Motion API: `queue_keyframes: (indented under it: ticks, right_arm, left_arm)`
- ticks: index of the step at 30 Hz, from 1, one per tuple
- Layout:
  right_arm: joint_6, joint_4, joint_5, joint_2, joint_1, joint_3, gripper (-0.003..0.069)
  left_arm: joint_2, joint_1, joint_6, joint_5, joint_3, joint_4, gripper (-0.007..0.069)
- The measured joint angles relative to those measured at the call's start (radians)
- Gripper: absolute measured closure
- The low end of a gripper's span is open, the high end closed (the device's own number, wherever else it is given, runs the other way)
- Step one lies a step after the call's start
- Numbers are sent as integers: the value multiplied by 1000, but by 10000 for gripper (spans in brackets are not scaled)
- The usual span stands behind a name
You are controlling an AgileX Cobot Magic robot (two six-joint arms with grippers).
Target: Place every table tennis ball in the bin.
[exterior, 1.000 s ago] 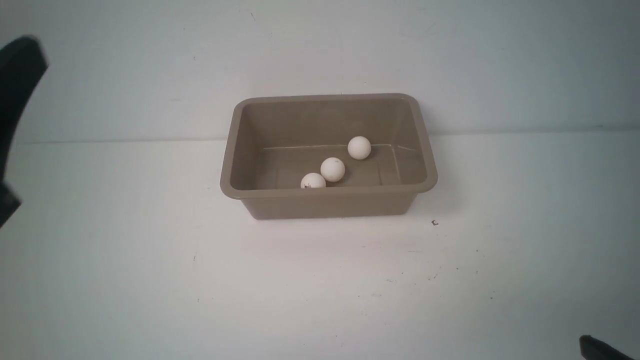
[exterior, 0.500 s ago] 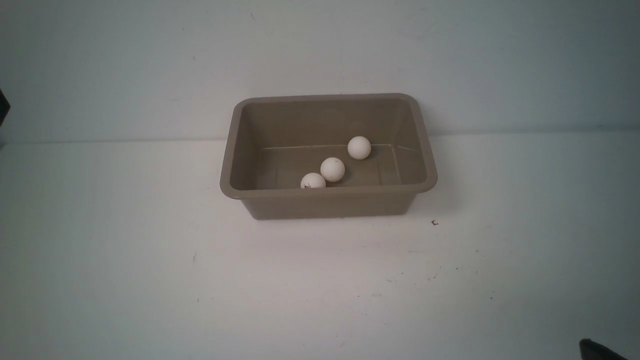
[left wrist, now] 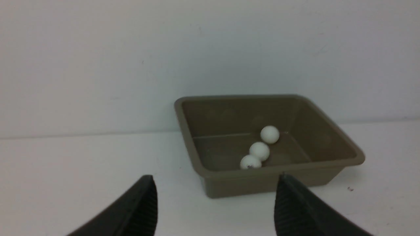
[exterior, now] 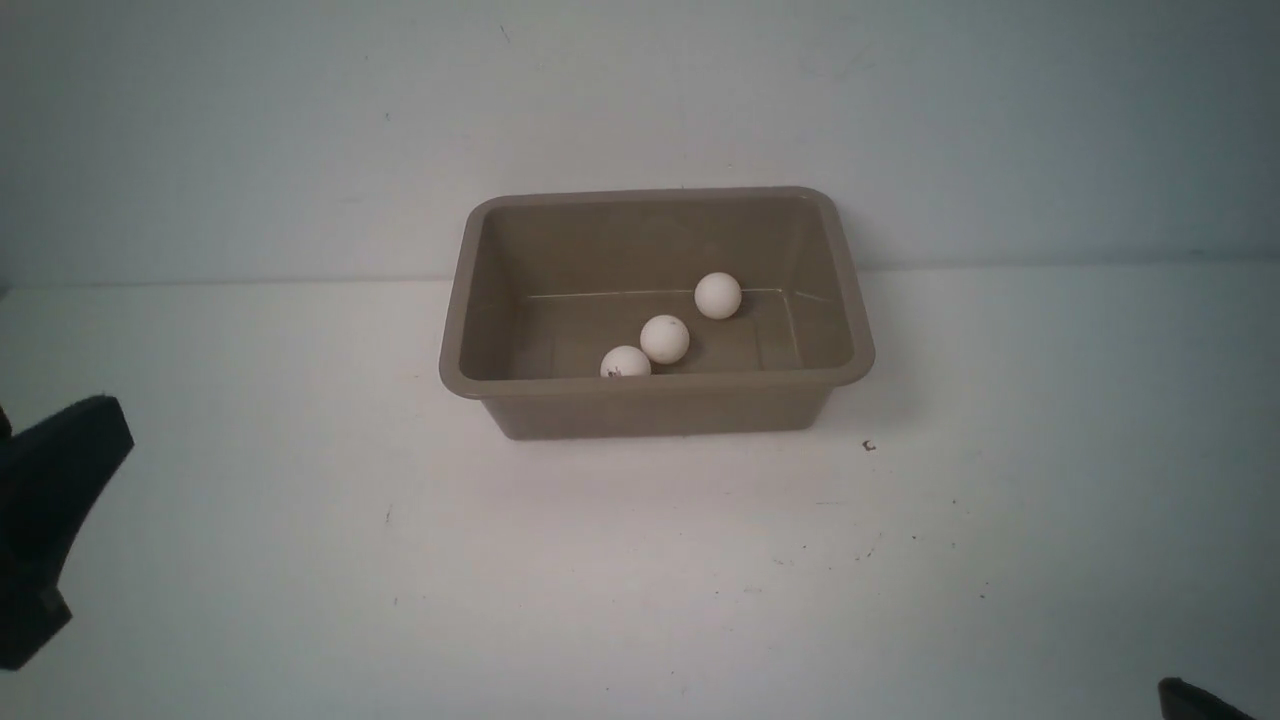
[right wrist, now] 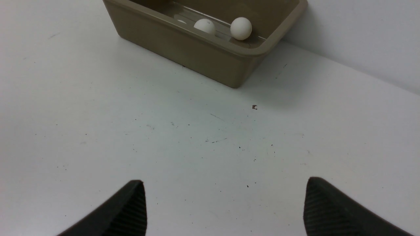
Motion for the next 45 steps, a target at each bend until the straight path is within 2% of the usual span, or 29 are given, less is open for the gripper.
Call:
queue_keyframes:
  ticks: [6,15,18,22,24,45]
  right_arm:
    - [0,0,0,0,0,0,74]
    - [0,0,0,0,0,0,74]
    - [0,0,0,0,0,0,74]
    - [0,0,0,0,0,0,74]
    - [0,0,0,0,0,0,74]
    - [1,0,1,0,0,0,74]
  left_arm:
    - [-169,0,106,-51,152,36,188]
    - [-347,40,112,-107,349,56,188]
    - [-401,41,23,-119,412,166,188]
    - [-443,41,-230,-122,466,360,188]
    - [-446,41,-282,-118,482,399,188]
    - [-446,41,-238,-60,555,414,188]
